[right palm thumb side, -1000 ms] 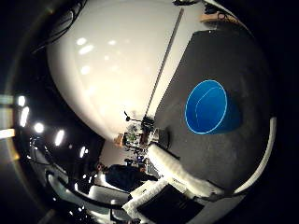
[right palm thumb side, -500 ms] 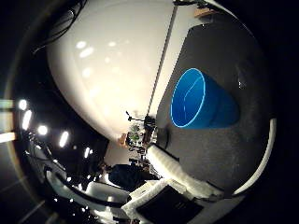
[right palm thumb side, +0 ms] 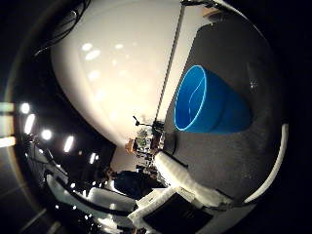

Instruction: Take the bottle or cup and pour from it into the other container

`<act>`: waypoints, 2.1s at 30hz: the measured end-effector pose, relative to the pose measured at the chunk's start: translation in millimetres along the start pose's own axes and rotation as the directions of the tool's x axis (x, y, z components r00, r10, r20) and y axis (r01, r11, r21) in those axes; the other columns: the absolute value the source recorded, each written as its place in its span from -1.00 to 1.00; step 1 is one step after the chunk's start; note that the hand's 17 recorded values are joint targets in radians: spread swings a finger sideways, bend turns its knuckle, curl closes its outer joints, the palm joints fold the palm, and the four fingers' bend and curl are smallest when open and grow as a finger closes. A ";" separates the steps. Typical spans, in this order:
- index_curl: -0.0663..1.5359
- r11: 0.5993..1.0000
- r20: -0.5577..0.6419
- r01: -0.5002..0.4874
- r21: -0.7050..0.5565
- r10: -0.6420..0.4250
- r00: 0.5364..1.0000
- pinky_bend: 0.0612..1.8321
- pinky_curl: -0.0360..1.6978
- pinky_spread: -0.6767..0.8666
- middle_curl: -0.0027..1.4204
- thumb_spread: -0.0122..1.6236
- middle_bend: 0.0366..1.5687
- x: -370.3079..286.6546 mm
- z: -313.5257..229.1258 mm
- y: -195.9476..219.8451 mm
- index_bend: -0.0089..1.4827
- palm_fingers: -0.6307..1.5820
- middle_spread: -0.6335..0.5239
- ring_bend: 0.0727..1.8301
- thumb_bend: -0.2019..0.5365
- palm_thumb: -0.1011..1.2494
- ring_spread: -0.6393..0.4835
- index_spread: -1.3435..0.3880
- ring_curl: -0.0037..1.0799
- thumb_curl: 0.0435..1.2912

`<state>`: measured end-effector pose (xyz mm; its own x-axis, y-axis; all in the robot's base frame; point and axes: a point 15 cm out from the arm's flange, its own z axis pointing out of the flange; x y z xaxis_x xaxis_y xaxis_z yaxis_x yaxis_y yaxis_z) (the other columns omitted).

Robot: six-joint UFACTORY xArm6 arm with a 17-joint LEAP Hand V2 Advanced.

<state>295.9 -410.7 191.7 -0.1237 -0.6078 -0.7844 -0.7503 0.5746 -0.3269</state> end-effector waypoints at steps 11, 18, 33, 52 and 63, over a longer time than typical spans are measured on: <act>-0.62 1.000 0.021 0.005 -0.027 -0.004 1.000 -0.48 -0.61 0.43 -0.53 0.19 -0.70 1.2 18.3 1.1 -0.80 -0.37 0.32 -0.62 -0.53 -0.15 0.48 0.33 -0.52 -0.60; -0.62 0.999 0.028 0.014 -0.040 -0.013 1.000 -0.47 -0.61 0.42 -0.53 0.19 -0.70 -3.1 27.6 -1.6 -0.80 -0.38 0.32 -0.61 -0.53 -0.15 0.48 0.33 -0.52 -0.60; -0.62 0.996 0.046 0.044 -0.082 -0.040 0.998 -0.47 -0.62 0.41 -0.53 0.20 -0.69 -12.7 52.6 -4.8 -0.79 -0.34 0.31 -0.55 -0.52 -0.13 0.46 0.35 -0.52 -0.59; -0.56 0.989 0.067 0.075 -0.125 -0.067 0.996 -0.50 -0.69 -0.05 -0.40 0.27 -0.36 -20.0 71.3 -1.3 -0.75 0.05 0.04 -0.16 -0.51 0.19 0.05 0.34 -0.41 -0.49; -0.43 0.987 0.092 0.078 -0.137 -0.066 0.994 -0.04 -0.62 -0.74 -0.18 0.23 -0.10 -26.4 72.1 0.9 -0.71 0.40 -0.23 0.11 -0.51 0.33 -0.25 0.15 -0.17 -0.35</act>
<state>345.3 -354.6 174.1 -0.0134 -0.5913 -0.8063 -0.8395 0.4448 -0.3122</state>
